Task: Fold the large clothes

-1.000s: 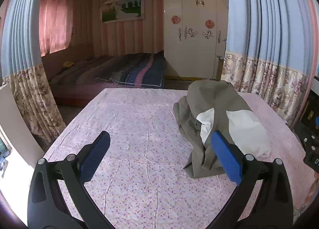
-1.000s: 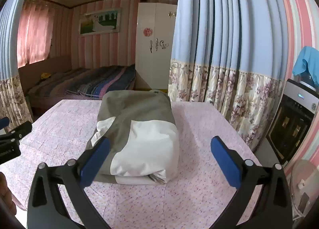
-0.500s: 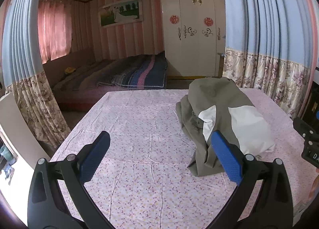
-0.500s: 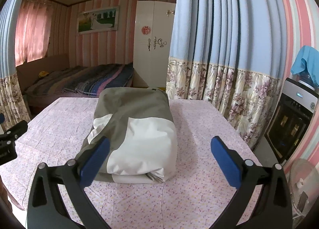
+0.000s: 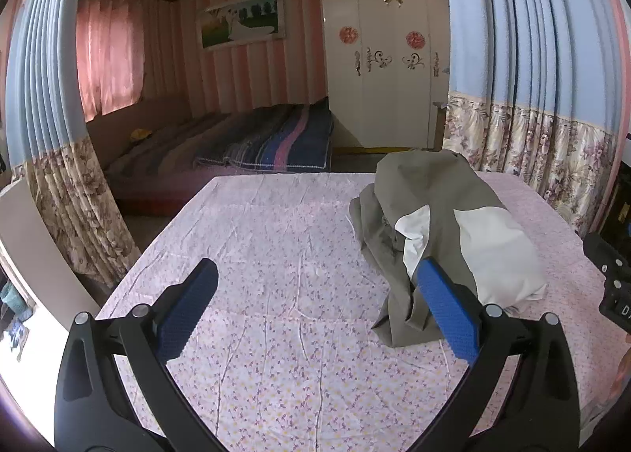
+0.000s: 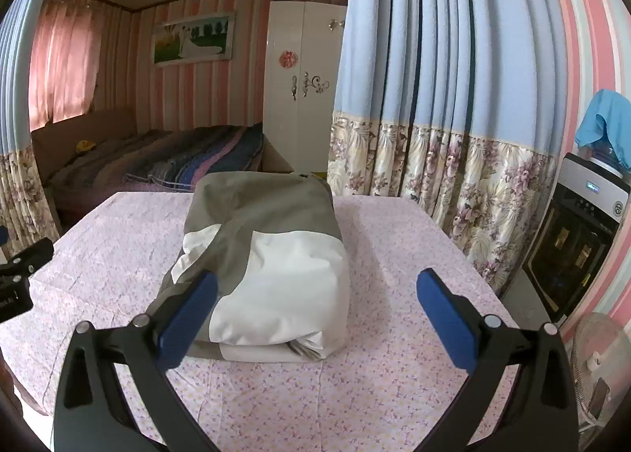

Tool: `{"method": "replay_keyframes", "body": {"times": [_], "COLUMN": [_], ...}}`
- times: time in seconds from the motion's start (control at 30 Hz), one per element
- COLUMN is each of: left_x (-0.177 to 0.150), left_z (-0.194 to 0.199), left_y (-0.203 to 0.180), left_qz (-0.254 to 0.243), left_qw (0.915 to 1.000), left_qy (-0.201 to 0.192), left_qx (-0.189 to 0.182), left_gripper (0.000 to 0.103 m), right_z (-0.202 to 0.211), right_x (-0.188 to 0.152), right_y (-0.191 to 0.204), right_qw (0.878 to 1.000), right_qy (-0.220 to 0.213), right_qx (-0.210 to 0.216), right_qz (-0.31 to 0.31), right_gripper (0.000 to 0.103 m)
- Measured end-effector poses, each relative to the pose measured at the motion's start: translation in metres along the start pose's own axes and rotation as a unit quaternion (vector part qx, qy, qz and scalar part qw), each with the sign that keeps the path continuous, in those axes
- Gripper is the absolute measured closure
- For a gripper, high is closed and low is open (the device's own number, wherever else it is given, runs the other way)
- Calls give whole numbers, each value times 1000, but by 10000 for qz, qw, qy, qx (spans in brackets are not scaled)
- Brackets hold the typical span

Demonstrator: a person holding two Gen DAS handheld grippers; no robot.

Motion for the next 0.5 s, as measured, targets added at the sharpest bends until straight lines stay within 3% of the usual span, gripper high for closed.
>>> {"method": "replay_keyframes", "body": {"times": [0.5], "left_x": [-1], "left_z": [-2], "left_y": [2], "left_qz": [22], "left_qw": [10000], "left_qy": [40], "left_qx": [48], "left_gripper": [3], "right_z": [-7], "right_x": [-3], "right_y": [-1], "right_qw": [10000], "right_qy": [76], "right_qx": [-23], "right_qz": [7], "right_gripper": [2]}}
Point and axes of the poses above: each gripper's, at about its wrist camera, not at the fingertips, and z roughly against the way its jaws point, y to its left, x to its top, the point moved 6 cm from there along -z, roughly the way its jaws point, and after that the axes turned 2 degrees about y, right-handed, at the moved point
